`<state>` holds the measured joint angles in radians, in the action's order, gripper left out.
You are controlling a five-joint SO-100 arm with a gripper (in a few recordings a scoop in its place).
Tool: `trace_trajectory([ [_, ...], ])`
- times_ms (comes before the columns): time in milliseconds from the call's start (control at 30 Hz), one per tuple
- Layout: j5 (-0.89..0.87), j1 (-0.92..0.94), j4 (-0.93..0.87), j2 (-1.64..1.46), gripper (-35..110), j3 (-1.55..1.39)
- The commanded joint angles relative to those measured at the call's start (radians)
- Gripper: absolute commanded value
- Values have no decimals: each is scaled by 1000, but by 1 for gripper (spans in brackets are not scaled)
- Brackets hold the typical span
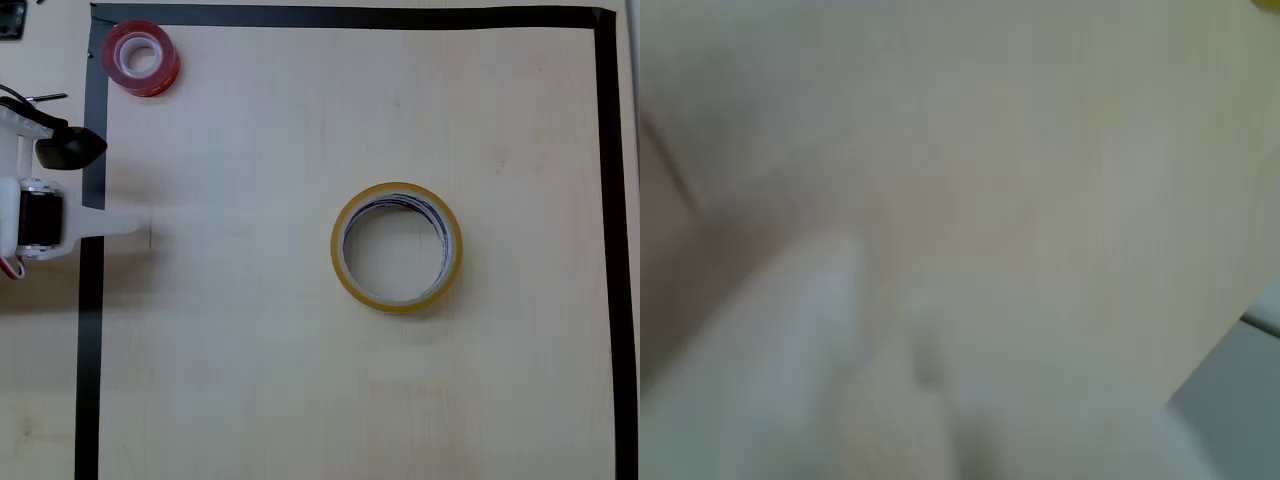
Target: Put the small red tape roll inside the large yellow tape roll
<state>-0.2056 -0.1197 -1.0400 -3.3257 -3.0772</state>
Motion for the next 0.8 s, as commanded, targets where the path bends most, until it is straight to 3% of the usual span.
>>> trace_trajectory([
  [0, 28, -43, -28, -8, 0, 89],
  [100, 49, -95, -38, 104, 0, 198],
  [200, 94, -107, -54, 460, 0, 442],
  [400, 310, -206, -247, 902, 1, 882],
  [533, 442, -373, -187, 877, 8, 841],
  [767, 451, -586, -40, 1058, 9, 821],
])
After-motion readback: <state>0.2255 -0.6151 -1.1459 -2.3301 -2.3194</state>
